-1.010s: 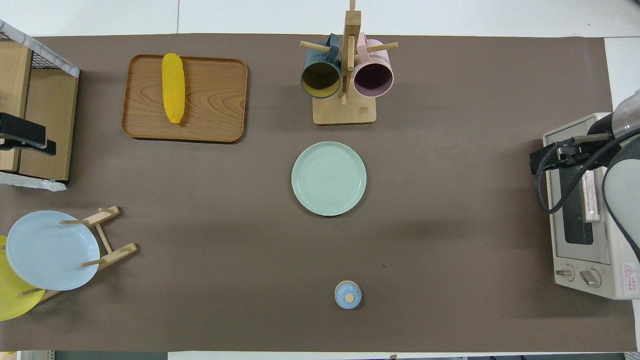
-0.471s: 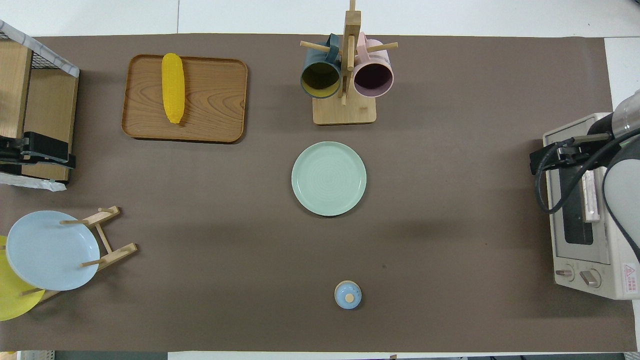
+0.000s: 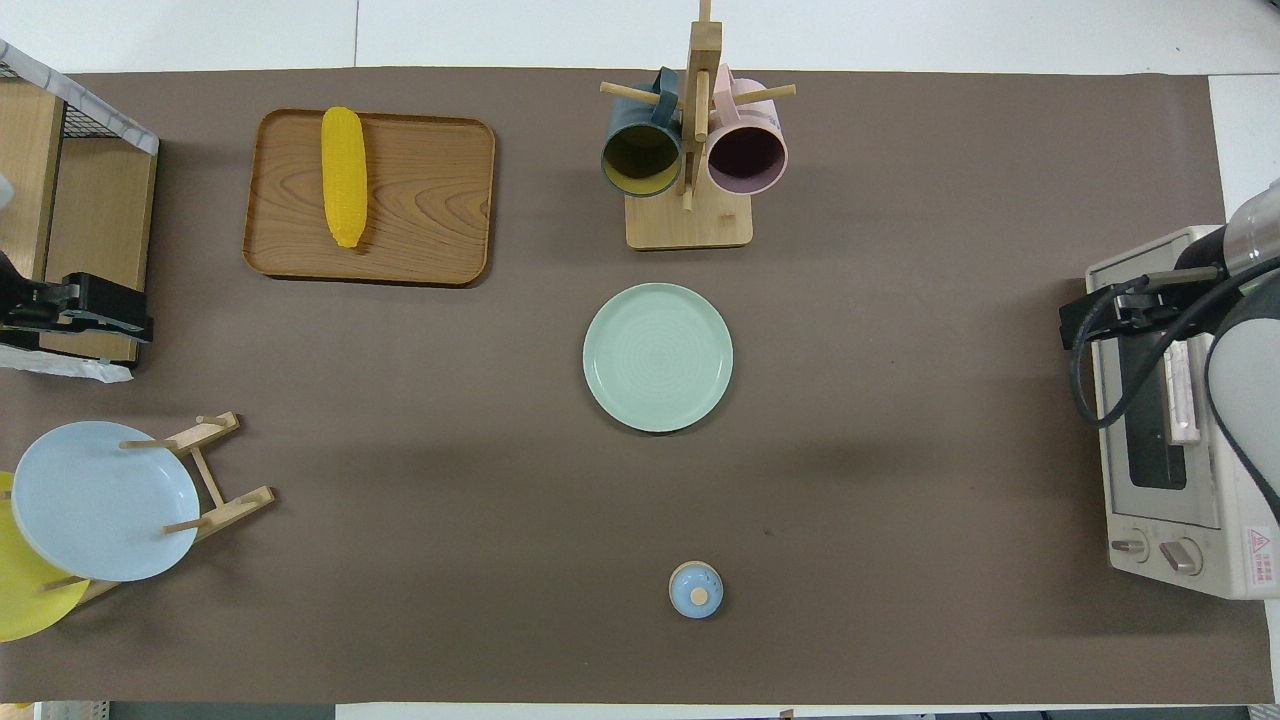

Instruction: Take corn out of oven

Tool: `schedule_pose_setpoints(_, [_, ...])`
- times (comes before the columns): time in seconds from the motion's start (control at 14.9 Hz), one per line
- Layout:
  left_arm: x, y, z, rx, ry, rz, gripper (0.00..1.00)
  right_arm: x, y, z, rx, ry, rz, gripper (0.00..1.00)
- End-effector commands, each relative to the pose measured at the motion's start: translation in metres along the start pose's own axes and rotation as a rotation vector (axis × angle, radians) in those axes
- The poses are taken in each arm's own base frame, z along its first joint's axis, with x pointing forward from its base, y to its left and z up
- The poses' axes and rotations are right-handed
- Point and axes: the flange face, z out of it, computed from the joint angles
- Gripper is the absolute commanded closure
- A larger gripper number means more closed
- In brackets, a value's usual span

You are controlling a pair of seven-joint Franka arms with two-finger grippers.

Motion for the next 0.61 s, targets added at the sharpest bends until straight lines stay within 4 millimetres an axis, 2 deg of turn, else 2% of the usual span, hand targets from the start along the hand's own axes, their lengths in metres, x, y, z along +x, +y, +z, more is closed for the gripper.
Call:
schedule_pose_setpoints(0.0, [-0.0051,0.0020,-0.0033,0.026,0.024,0.007,0.00,-0.0057,0.0004,-0.0019,0.024,-0.004,0.008,0.00])
schedule_pose_setpoints(0.13, [-0.0050,0.0041,-0.0046,-0.036,0.028,-0.004,0.00,-0.0057,0.0004,-0.0019,0.024,-0.004,0.008,0.00])
schedule_pose_setpoints(0.34, [-0.0071,-0.0013,-0.0056,-0.044,0.031,-0.006,0.00,-0.0057,0.0004,-0.0019,0.024,-0.004,0.010,0.00])
schedule_pose_setpoints(0.54, [-0.0074,0.0046,-0.0043,-0.044,0.028,0.005,0.00,-0.0057,-0.0004,-0.0019,0.024,-0.004,0.007,0.00])
